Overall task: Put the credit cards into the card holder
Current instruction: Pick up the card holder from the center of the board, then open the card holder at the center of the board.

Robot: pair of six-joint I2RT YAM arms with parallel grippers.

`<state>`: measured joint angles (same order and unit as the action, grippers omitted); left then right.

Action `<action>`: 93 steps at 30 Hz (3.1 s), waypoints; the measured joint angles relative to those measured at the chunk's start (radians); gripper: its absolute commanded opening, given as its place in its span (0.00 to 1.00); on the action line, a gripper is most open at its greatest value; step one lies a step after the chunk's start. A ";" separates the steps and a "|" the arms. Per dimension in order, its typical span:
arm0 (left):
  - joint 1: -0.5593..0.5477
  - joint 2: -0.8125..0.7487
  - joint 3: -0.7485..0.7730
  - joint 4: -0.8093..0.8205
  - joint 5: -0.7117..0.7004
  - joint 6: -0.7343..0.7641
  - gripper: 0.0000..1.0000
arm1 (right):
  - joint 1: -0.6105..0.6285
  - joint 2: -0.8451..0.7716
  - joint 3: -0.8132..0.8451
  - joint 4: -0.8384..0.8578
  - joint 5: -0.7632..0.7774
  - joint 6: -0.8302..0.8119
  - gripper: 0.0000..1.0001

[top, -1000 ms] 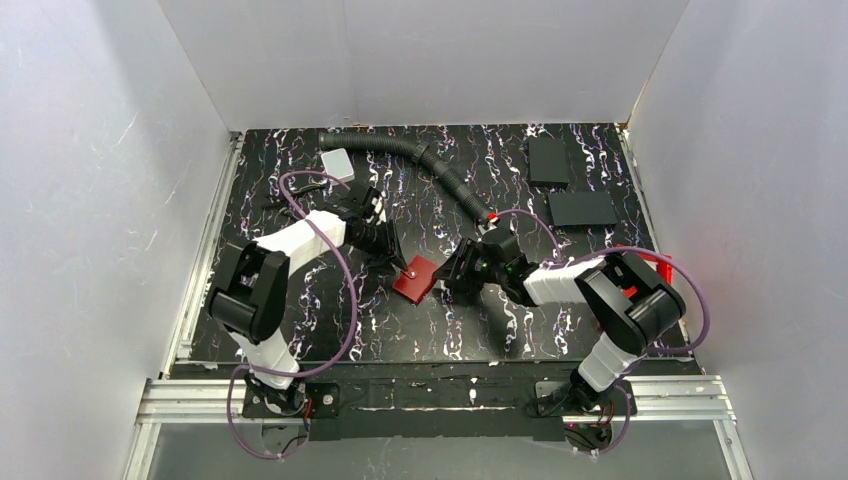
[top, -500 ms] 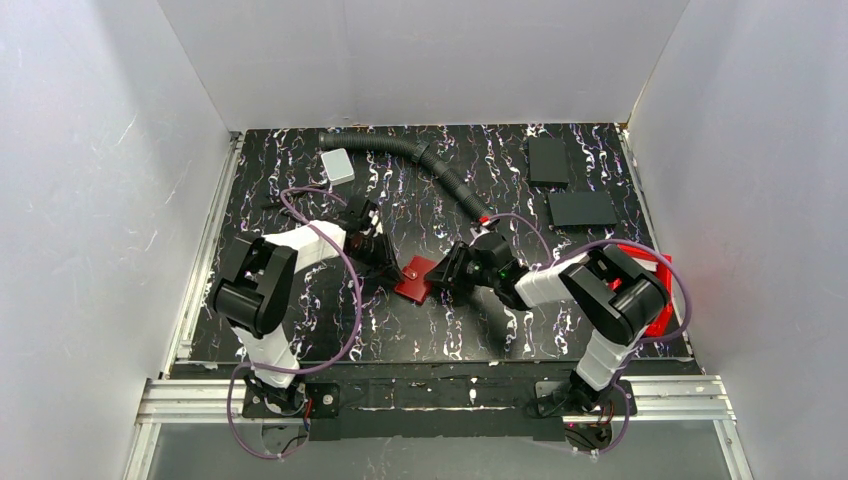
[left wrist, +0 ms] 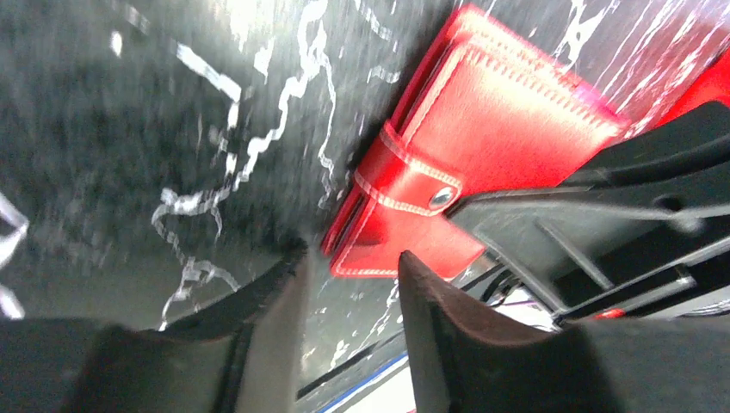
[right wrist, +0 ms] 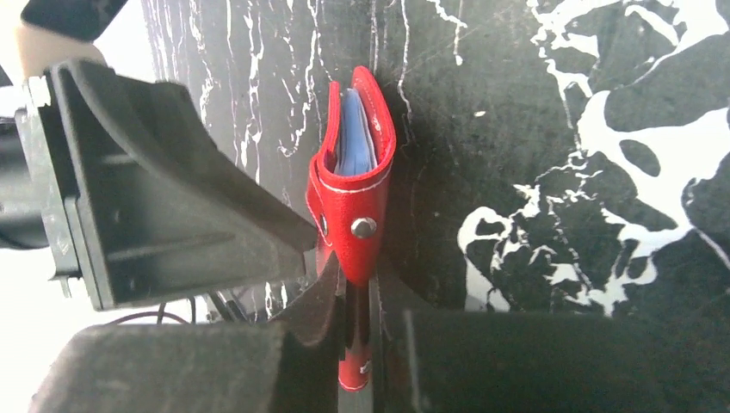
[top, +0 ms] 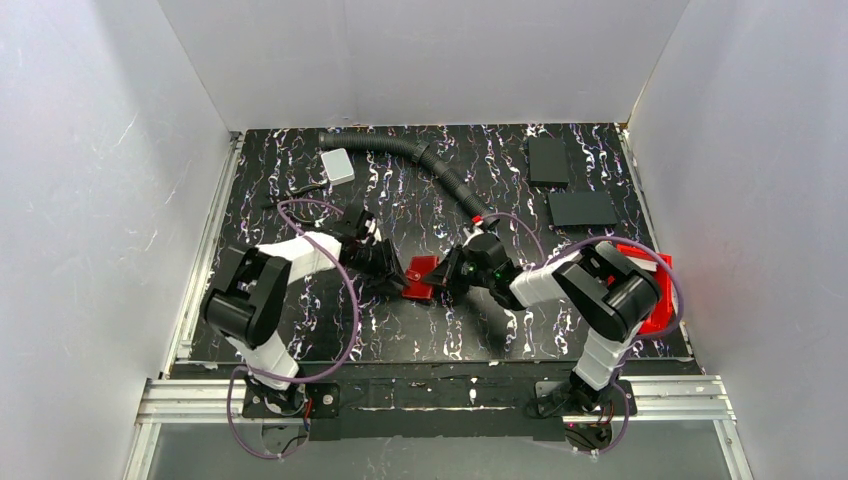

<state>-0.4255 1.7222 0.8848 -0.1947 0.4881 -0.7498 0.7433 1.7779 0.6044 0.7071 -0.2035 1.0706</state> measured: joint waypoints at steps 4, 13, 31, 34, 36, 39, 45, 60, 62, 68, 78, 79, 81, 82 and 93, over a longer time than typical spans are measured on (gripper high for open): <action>-0.011 -0.128 -0.029 -0.103 -0.033 0.043 0.68 | 0.006 -0.069 0.045 -0.150 0.008 -0.119 0.01; -0.042 -0.481 0.052 -0.293 -0.083 0.055 0.51 | 0.067 -0.313 0.215 -0.537 0.111 -0.422 0.01; -0.225 -0.475 0.265 -0.522 -0.517 -0.014 0.37 | 0.258 -0.386 0.325 -0.657 0.322 -0.390 0.01; -0.230 -0.457 0.270 -0.528 -0.520 -0.018 0.36 | 0.275 -0.386 0.330 -0.657 0.341 -0.390 0.01; -0.233 -0.447 0.273 -0.531 -0.523 -0.017 0.38 | 0.283 -0.386 0.335 -0.657 0.348 -0.390 0.01; -0.235 -0.436 0.278 -0.532 -0.522 -0.017 0.41 | 0.293 -0.386 0.344 -0.657 0.357 -0.391 0.01; -0.235 -0.418 0.286 -0.533 -0.523 -0.016 0.51 | 0.300 -0.386 0.349 -0.670 0.381 -0.398 0.01; -0.238 -0.451 0.281 -0.508 -0.521 -0.060 0.51 | 0.321 -0.383 0.349 -0.681 0.391 -0.397 0.01; -0.238 -0.450 0.271 -0.498 -0.514 -0.066 0.49 | 0.321 -0.383 0.349 -0.683 0.392 -0.397 0.01; -0.238 -0.449 0.249 -0.469 -0.499 -0.092 0.39 | 0.321 -0.388 0.331 -0.666 0.404 -0.370 0.01; -0.239 -0.474 0.200 -0.406 -0.449 -0.111 0.32 | 0.320 -0.417 0.281 -0.627 0.393 -0.295 0.01; -0.239 -0.483 0.200 -0.402 -0.447 -0.110 0.32 | 0.320 -0.428 0.281 -0.629 0.396 -0.293 0.01; -0.239 -0.502 0.194 -0.390 -0.446 -0.110 0.32 | 0.320 -0.448 0.281 -0.631 0.404 -0.291 0.01; -0.239 -0.513 0.190 -0.382 -0.446 -0.108 0.32 | 0.320 -0.458 0.281 -0.631 0.408 -0.291 0.01; -0.241 -0.547 0.182 -0.391 -0.479 -0.061 0.32 | 0.319 -0.478 0.282 -0.623 0.398 -0.268 0.01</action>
<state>-0.6670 1.1755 1.0672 -0.5854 0.0090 -0.8104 1.0626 1.2999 0.8867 0.0837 0.1947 0.8024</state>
